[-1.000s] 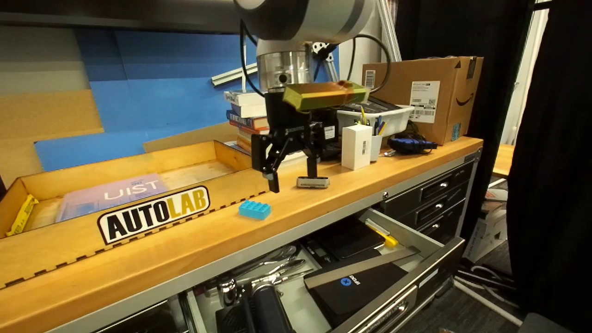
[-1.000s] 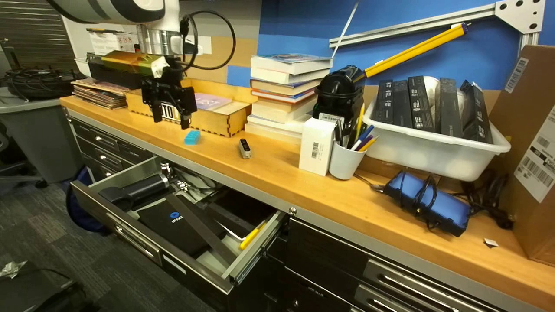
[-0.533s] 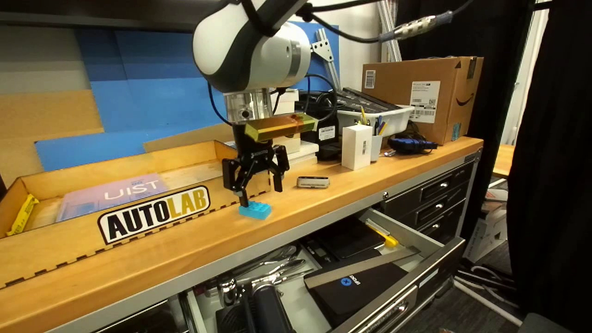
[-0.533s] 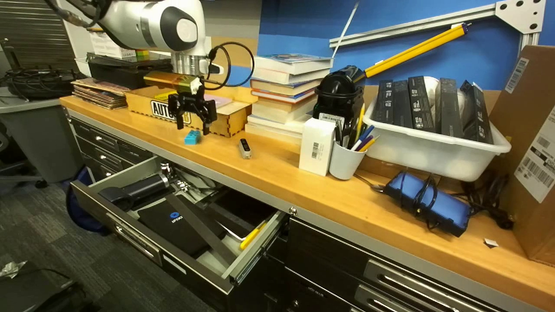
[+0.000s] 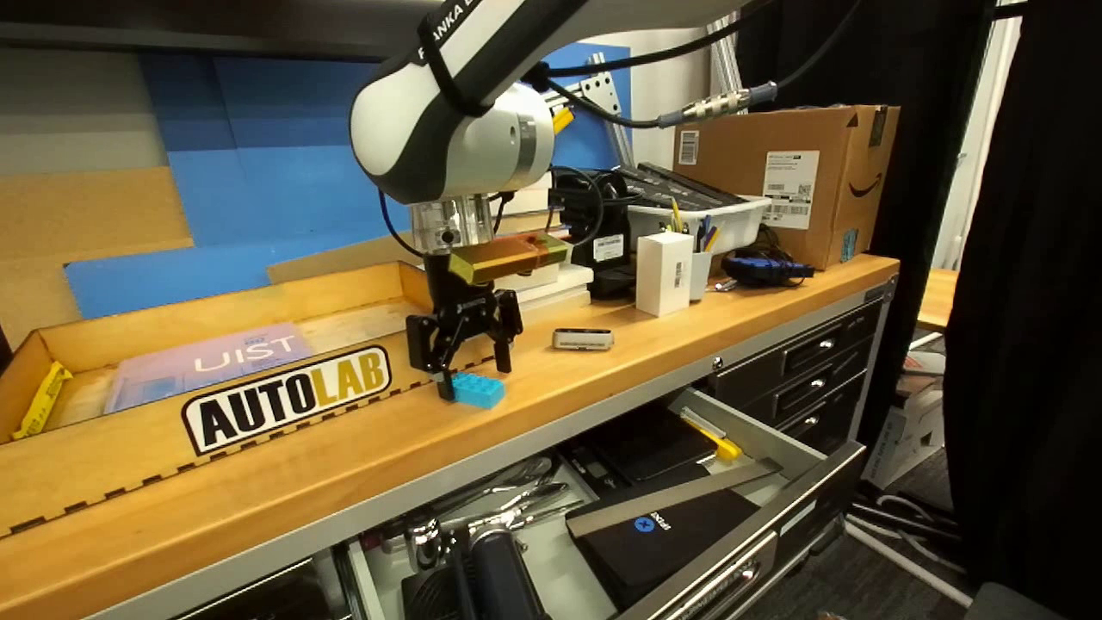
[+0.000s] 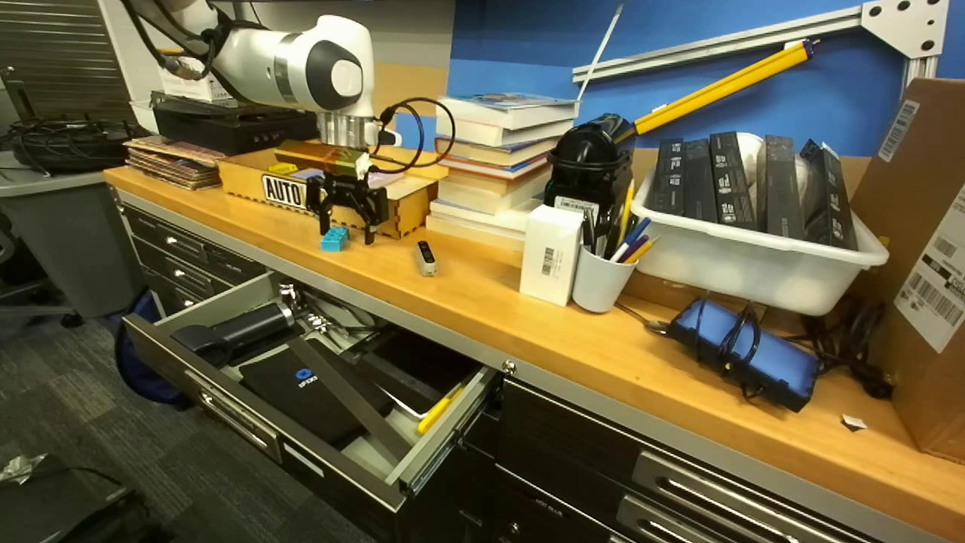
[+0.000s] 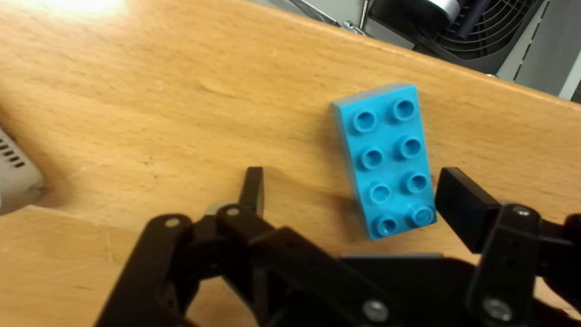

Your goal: Pick up the blue object and put it in the open drawer and close it

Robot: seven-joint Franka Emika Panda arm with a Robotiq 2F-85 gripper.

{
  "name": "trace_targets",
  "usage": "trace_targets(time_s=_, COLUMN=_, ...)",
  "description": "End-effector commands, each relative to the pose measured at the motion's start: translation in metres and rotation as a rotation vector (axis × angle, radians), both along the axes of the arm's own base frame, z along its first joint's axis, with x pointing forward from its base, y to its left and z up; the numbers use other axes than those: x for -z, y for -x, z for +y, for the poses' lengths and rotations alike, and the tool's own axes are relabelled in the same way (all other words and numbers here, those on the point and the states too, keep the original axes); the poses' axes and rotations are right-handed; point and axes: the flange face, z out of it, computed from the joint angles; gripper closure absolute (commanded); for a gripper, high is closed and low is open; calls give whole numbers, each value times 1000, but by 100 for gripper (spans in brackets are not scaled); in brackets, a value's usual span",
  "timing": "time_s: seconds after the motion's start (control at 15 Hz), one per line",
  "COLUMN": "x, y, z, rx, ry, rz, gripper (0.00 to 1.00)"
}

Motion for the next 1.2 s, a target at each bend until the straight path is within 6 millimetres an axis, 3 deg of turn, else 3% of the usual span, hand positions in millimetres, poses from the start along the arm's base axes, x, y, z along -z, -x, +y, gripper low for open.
trace_targets(time_s=0.0, x=-11, y=11, z=12, rx=-19, ry=-7, rz=-15, gripper=34)
trace_targets(time_s=0.33, x=-12, y=44, z=23, rx=-15, ry=27, rz=-1, gripper=73)
trace_targets(time_s=0.47, x=-10, y=68, z=23, rx=13, ry=43, rz=8, gripper=88)
trace_targets(time_s=0.87, x=3, y=147, z=0, rx=229, ry=54, rz=-12, gripper=89)
trace_targets(time_s=1.13, x=42, y=188, z=-28, rx=458, ry=137, rz=8, gripper=89)
